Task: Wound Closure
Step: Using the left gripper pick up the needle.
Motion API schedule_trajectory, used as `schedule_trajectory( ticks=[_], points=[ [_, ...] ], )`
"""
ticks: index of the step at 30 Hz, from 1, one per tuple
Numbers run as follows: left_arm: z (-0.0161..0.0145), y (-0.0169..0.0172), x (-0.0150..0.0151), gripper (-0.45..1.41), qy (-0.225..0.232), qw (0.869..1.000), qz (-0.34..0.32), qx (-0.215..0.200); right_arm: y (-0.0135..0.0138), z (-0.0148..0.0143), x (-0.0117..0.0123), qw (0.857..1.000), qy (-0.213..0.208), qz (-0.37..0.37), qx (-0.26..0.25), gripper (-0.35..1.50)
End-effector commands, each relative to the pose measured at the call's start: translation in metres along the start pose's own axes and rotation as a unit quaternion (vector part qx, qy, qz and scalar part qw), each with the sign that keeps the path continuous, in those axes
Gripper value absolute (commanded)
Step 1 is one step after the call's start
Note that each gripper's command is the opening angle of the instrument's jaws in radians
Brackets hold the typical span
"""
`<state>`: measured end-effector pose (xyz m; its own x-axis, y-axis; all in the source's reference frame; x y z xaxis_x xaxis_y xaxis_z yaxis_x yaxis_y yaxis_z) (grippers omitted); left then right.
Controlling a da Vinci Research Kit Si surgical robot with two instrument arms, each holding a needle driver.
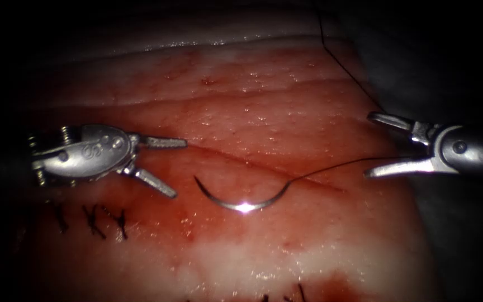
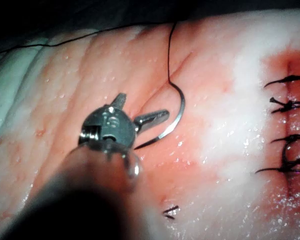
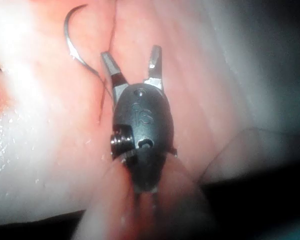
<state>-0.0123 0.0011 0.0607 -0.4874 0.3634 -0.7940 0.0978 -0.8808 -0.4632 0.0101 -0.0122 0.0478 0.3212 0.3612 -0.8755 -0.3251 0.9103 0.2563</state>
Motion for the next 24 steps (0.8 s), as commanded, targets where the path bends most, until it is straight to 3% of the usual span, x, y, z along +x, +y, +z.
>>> schedule_trajectory(
  ticks=[1, 12, 24],
  points=[
    [0.0010, -0.0005, -0.0002, 0.39, -0.004, 1.000, 0.002, -0.001, 0.0001, 0.0010, -0.0001, 1.000, 0.001, 0.000, 0.000, 0.83],
    [0.0068, -0.0011, -0.0029, 0.37, -0.059, 0.998, 0.014, -0.011, -0.0001, 0.0011, 0.0000, 1.000, 0.000, 0.000, 0.000, 0.87],
    [0.0080, -0.0015, -0.0051, 0.37, -0.107, 0.994, 0.014, -0.034, -0.0001, 0.0011, 0.0000, 1.000, 0.000, 0.000, 0.000, 0.87]
  ],
)
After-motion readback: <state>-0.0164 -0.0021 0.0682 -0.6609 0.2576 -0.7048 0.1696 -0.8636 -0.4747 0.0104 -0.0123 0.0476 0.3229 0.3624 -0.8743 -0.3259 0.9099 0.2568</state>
